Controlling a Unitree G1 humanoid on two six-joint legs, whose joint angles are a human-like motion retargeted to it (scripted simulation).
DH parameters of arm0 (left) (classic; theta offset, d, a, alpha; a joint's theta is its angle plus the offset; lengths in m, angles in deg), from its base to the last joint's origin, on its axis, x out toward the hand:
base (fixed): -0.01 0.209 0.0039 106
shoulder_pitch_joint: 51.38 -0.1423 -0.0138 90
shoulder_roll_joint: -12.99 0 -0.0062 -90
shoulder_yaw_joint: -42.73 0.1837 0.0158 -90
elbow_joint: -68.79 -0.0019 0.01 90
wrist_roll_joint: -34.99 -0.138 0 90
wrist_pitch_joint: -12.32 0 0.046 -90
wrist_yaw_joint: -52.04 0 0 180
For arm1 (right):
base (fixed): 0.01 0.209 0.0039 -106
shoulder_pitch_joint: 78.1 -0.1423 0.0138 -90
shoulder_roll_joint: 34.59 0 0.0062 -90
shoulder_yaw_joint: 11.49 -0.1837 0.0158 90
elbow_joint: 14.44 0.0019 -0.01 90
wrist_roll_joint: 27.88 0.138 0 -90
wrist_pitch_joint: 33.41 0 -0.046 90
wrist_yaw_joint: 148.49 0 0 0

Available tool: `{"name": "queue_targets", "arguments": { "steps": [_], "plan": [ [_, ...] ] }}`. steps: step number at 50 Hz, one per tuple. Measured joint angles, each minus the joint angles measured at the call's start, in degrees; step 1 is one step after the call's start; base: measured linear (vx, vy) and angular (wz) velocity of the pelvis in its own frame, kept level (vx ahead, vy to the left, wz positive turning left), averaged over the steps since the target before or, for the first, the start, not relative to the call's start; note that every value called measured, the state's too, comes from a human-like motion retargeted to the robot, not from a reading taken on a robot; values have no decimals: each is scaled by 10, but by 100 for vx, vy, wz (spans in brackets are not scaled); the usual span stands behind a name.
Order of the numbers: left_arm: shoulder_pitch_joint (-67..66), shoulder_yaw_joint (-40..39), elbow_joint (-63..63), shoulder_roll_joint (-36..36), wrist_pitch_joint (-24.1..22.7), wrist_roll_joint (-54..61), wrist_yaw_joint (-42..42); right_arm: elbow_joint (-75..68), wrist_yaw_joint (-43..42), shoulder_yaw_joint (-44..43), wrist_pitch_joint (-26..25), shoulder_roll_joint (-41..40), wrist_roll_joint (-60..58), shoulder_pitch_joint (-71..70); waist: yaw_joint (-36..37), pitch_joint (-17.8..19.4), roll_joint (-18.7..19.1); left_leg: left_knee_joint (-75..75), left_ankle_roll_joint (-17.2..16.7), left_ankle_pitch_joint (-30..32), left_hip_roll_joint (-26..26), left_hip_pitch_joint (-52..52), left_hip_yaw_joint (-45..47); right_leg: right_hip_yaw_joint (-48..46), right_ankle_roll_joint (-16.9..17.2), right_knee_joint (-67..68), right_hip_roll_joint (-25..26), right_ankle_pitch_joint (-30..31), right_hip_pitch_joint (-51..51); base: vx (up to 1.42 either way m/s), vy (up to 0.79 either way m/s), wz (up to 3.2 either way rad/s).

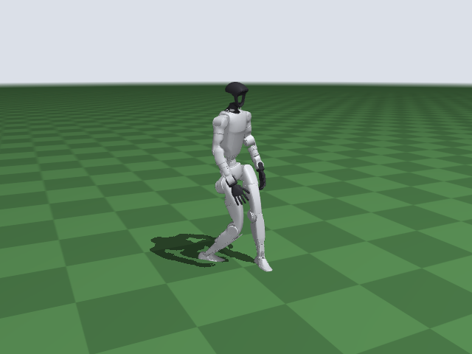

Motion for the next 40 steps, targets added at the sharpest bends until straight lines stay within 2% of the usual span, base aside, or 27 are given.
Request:
{"name": "queue_targets", "arguments": {
  "steps": [2,5,8,10,13,15,19,22,25,30,32,35,40],
  "plan": [
    [8,4,-2,-7,2,-8,-3,-6,3,4,-2,1,-4,1,-6,0,16,2,-3,-8,20,-7,20,-30,-16,-26,-6,-6,-13,-50,-1,131],
    [14,18,-7,-13,6,-22,-5,-17,7,12,-7,-1,-9,12,-25,-6,25,38,28,-78,49,-12,90,-76,-19,-47,-25,-11,-35,-50,1,151],
    [24,35,-16,-15,12,-36,-4,-27,15,22,-11,0,-11,17,-40,-16,41,132,76,-191,104,-10,170,-119,-10,-79,-31,10,-52,-47,2,128],
    [41,43,-23,-14,17,-45,0,-35,25,26,-15,7,-12,10,-34,-16,88,238,99,-284,186,-8,204,-148,-12,-142,12,54,-44,-46,1,78],
    [40,58,-21,-14,19,-54,-2,-39,28,34,-18,11,-19,25,-43,-28,104,345,130,-367,247,29,245,-188,-6,-151,11,78,-63,-48,-2,107],
    [51,60,-16,-11,24,-51,2,-43,35,35,-23,19,-21,22,-42,-31,136,402,136,-409,306,65,253,-216,-8,-207,37,120,-54,-49,-3,98],
    [51,58,2,-8,28,-37,10,-48,35,35,-30,30,-17,32,-53,-43,165,442,120,-419,355,162,246,-271,-12,-248,43,166,-69,-52,-4,118],
    [52,52,24,-5,32,-17,14,-54,30,28,-34,38,-8,38,-60,-50,175,410,97,-404,356,239,229,-310,-13,-260,33,193,-89,-55,0,128],
    [60,44,49,-1,35,3,12,-64,24,15,-38,49,5,36,-61,-52,170,335,90,-413,333,293,218,-341,-8,-249,2,209,-118,-57,5,131],
    [76,29,74,9,35,5,-8,-77,15,-15,-46,64,17,32,-47,-33,144,231,125,-493,290,316,223,-347,19,-227,-57,201,-171,-58,13,122],
    [89,17,74,17,38,-4,-23,-79,17,-30,-51,70,16,19,-43,-27,121,181,143,-497,258,308,227,-339,32,-239,-91,193,-190,-56,18,111],
    [77,1,58,22,44,-17,-44,-78,17,-38,-55,69,13,24,-30,-10,115,182,154,-512,250,286,238,-344,37,-220,-115,168,-203,-53,20,85],
    [42,-25,-13,19,62,-40,-60,-75,33,-34,-58,55,7,33,-25,-1,99,166,162,-487,220,255,223,-338,19,-119,-158,111,-201,-41,20,98]
  ]
}}
